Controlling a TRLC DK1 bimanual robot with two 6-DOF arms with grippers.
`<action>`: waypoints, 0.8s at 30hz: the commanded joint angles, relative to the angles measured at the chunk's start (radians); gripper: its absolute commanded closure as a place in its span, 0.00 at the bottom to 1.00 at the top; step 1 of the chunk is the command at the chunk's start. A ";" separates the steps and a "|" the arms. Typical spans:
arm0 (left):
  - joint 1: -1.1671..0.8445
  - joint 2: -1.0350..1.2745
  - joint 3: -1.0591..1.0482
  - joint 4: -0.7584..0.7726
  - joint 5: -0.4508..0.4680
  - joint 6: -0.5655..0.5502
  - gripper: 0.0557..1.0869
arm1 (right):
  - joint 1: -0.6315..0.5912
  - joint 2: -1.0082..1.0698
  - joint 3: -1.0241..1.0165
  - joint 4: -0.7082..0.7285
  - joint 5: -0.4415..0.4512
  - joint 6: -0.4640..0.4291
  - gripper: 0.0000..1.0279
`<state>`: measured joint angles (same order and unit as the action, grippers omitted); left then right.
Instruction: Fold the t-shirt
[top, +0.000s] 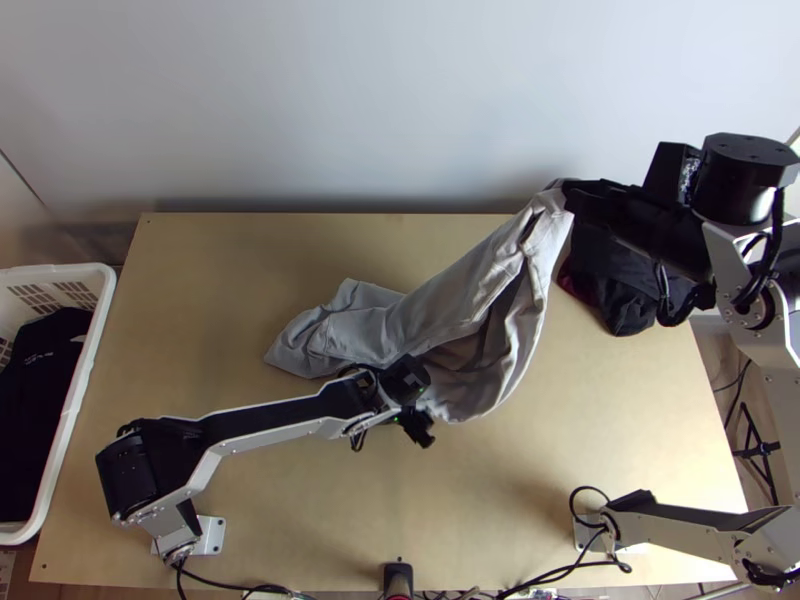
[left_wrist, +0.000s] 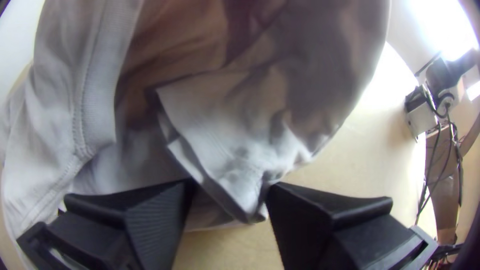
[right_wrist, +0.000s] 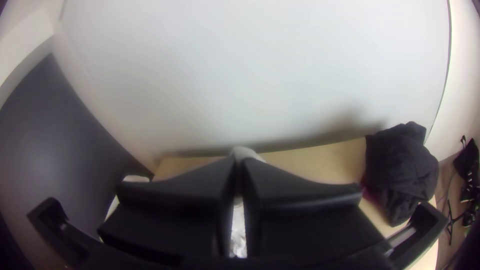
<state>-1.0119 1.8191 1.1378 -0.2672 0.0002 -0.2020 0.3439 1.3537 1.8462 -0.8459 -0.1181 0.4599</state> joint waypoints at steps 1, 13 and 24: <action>0.009 -0.066 0.007 0.002 0.000 -0.050 0.87 | 0.000 -0.002 -0.033 0.007 0.000 -0.006 0.97; 0.073 -0.251 0.036 -0.086 0.000 -0.062 0.95 | 0.001 -0.010 -0.111 0.056 0.000 -0.006 0.97; 0.328 -0.443 0.312 -0.299 0.000 -0.043 0.96 | 0.004 -0.011 -0.117 0.085 0.000 0.002 0.97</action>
<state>-0.8265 1.4818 1.2900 -0.4538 -0.0002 -0.2607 0.3466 1.3441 1.7336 -0.7811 -0.1181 0.4576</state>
